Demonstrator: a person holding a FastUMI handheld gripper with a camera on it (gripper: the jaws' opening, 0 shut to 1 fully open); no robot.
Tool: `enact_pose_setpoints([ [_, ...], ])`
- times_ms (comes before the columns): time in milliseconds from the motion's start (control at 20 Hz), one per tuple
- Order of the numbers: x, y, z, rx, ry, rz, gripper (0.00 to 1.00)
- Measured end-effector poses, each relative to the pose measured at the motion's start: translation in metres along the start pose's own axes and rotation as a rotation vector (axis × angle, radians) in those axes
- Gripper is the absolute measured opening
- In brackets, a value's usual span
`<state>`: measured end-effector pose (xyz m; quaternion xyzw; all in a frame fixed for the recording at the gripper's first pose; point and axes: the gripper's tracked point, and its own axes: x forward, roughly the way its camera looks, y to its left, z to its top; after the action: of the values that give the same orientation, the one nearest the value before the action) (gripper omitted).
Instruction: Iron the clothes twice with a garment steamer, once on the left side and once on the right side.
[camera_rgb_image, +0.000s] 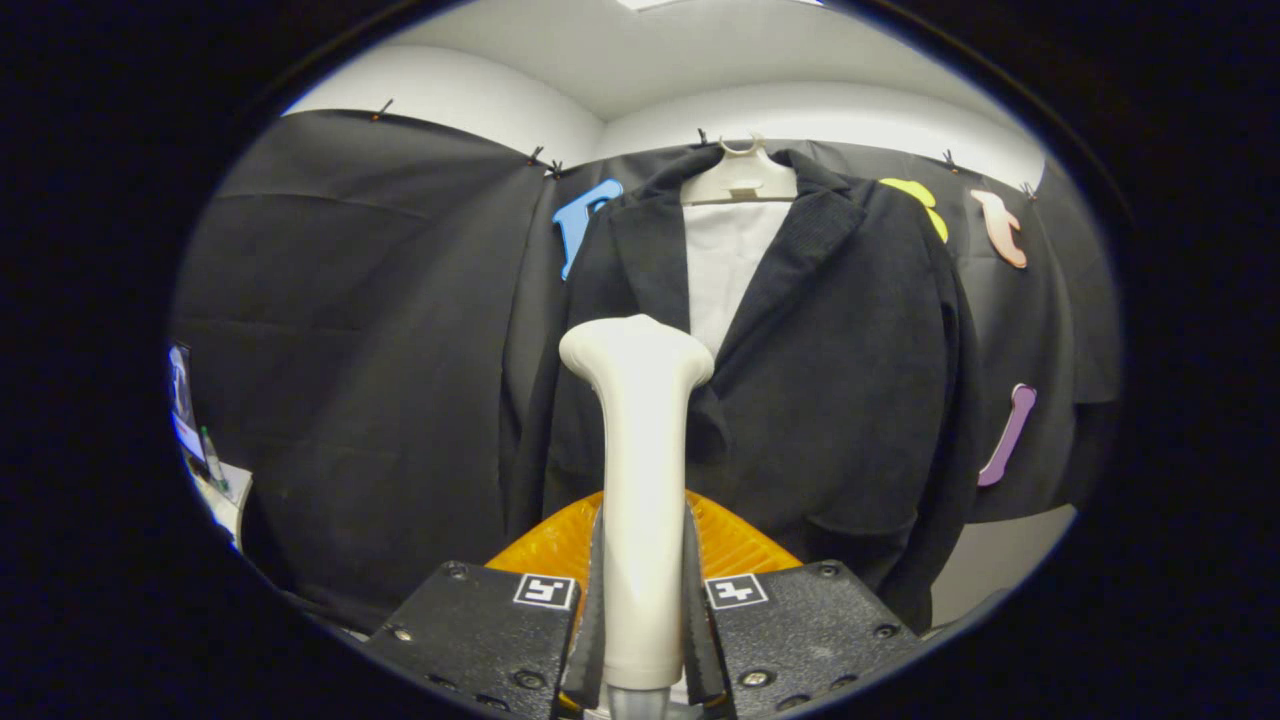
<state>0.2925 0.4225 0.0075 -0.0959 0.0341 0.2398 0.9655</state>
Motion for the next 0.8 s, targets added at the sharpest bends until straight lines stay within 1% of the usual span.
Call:
enact_pose_setpoints([
  [250, -0.013, 0.012, -0.032, -0.009, 0.061, -0.001, 0.34],
  [450, -0.020, 0.013, -0.053, -0.004, 0.110, -0.031, 0.34],
  [550, -0.023, 0.010, -0.062, -0.004, 0.136, -0.054, 0.34],
  [800, -0.024, 0.010, -0.073, -0.008, 0.172, -0.071, 0.34],
])
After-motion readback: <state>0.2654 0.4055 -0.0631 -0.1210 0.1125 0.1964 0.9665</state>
